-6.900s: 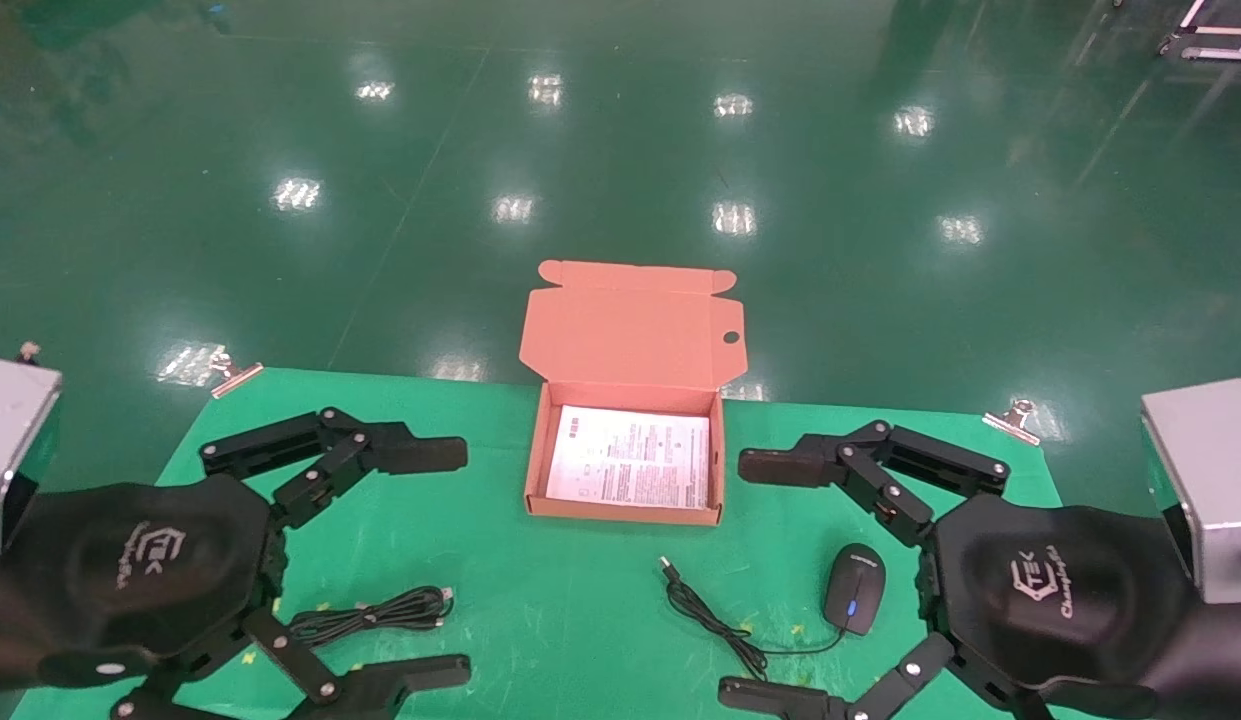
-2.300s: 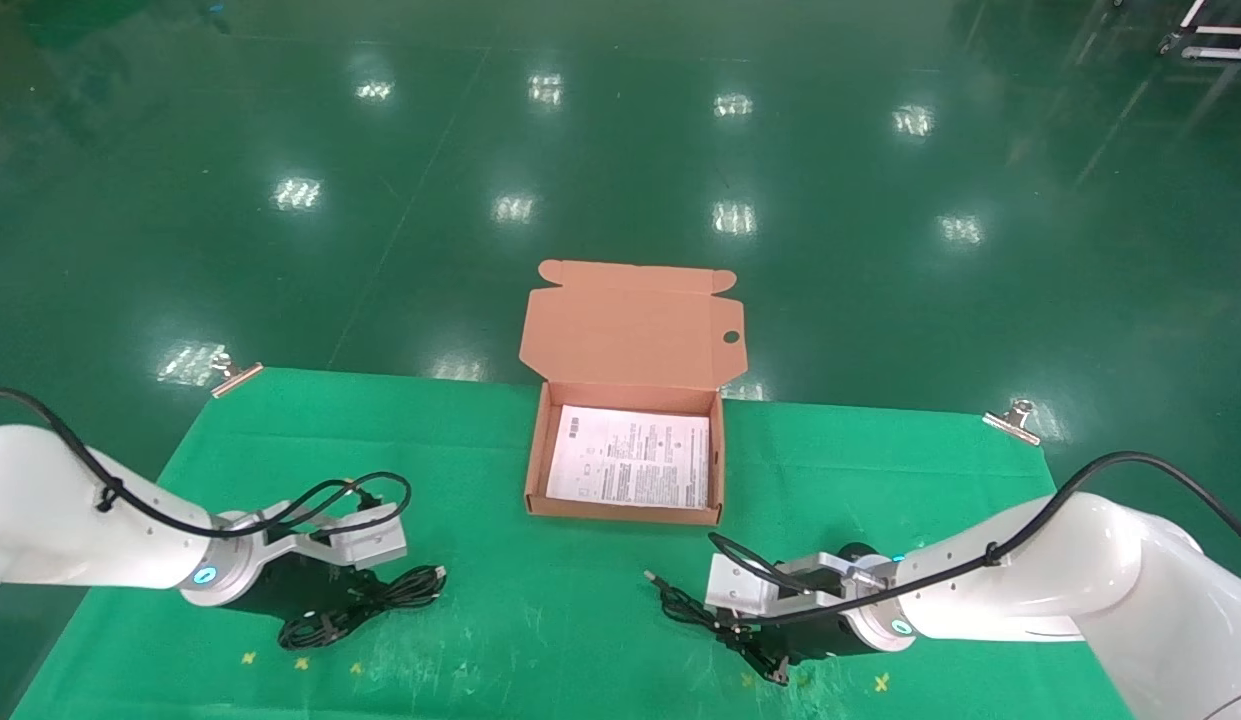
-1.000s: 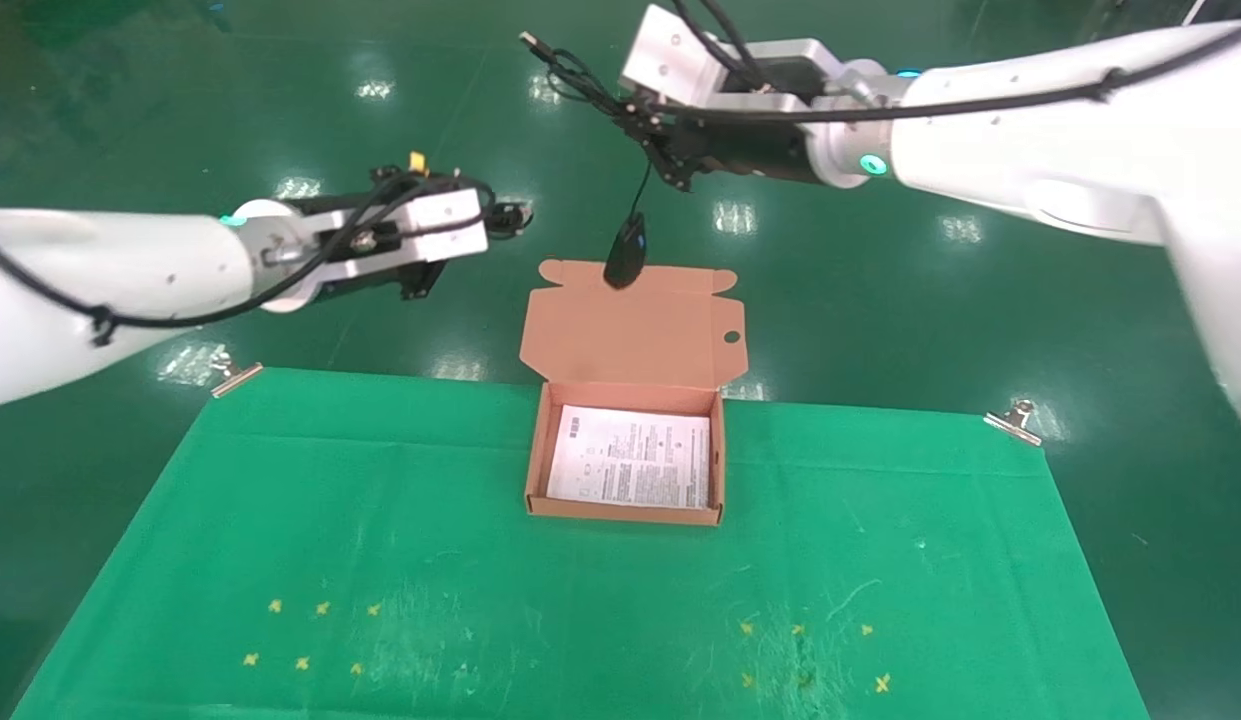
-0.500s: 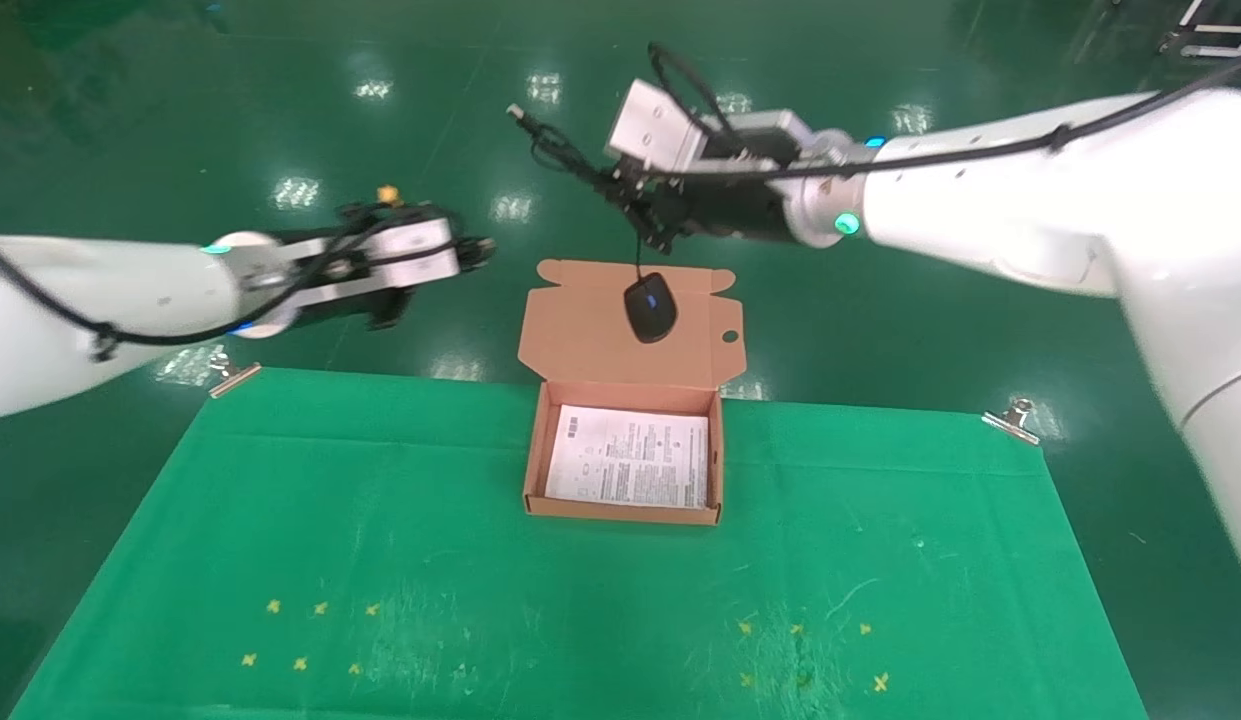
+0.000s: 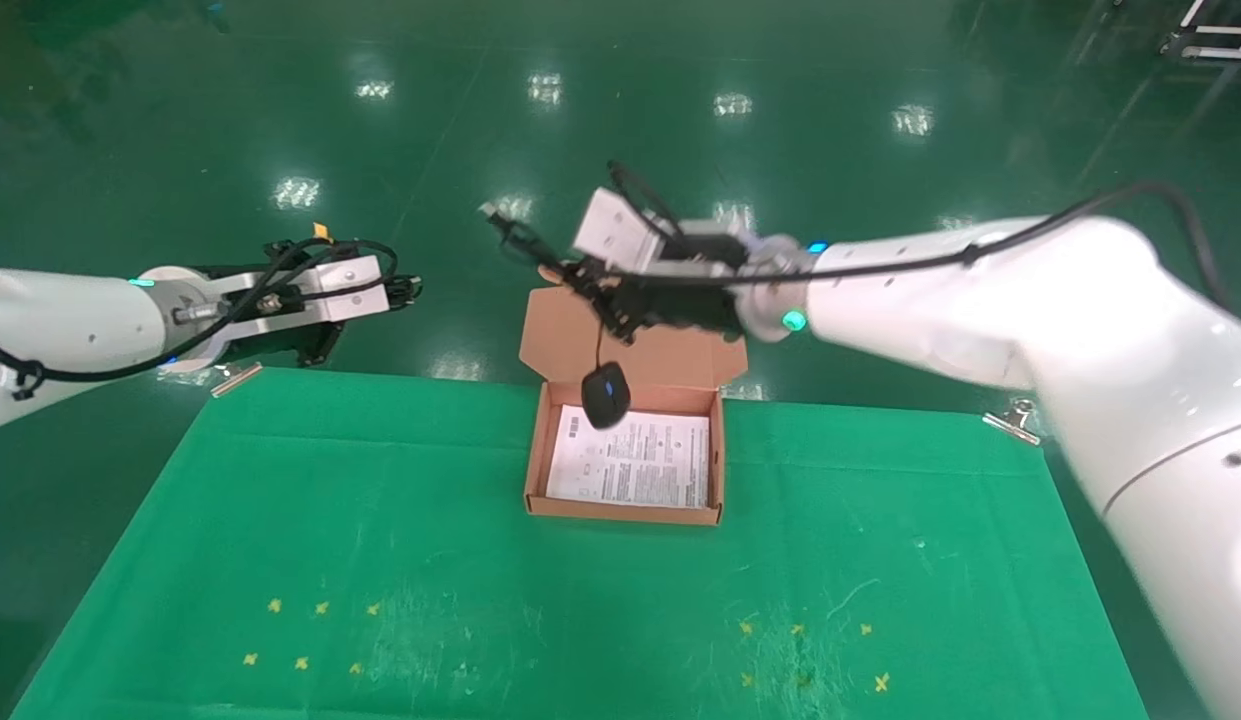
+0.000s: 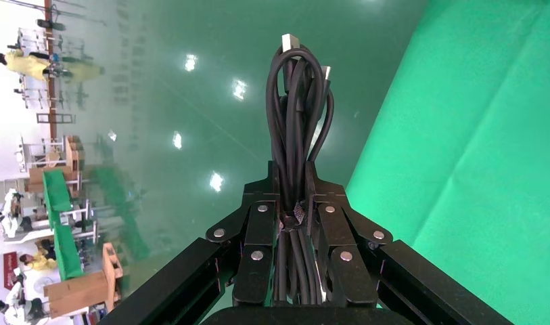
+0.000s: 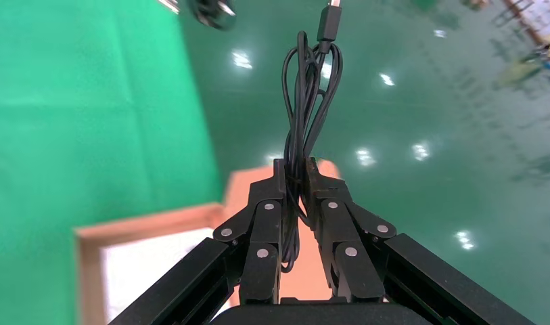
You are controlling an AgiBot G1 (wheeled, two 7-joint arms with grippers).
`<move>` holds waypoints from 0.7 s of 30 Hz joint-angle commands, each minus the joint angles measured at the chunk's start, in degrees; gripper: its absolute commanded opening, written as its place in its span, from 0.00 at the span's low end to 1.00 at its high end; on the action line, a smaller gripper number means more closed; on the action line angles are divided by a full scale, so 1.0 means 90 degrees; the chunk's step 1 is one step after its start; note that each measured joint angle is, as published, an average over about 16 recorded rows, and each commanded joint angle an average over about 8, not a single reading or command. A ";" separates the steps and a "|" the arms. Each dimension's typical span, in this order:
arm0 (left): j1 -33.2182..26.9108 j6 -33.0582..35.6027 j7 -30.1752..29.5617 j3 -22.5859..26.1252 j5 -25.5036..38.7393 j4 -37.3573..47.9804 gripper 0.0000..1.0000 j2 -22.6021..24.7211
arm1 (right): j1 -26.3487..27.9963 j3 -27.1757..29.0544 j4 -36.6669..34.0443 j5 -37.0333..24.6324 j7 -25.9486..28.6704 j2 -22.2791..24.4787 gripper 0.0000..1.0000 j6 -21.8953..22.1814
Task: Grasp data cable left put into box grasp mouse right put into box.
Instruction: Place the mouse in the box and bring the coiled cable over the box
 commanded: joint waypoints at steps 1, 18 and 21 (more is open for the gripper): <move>0.0023 0.0054 -0.0084 -0.0003 0.0057 -0.0085 0.00 -0.0024 | -0.0102 -0.0132 0.0072 0.0186 0.0035 -0.0014 0.00 0.0011; 0.0067 0.0112 -0.0219 -0.0009 0.0163 -0.0223 0.00 -0.0040 | -0.0673 -0.0969 -0.0802 0.0994 0.0677 0.0014 0.00 0.0752; 0.0068 0.0114 -0.0222 -0.0009 0.0166 -0.0226 0.00 -0.0040 | -0.0729 -0.1099 -0.0878 0.1095 0.0673 0.0002 0.00 0.0745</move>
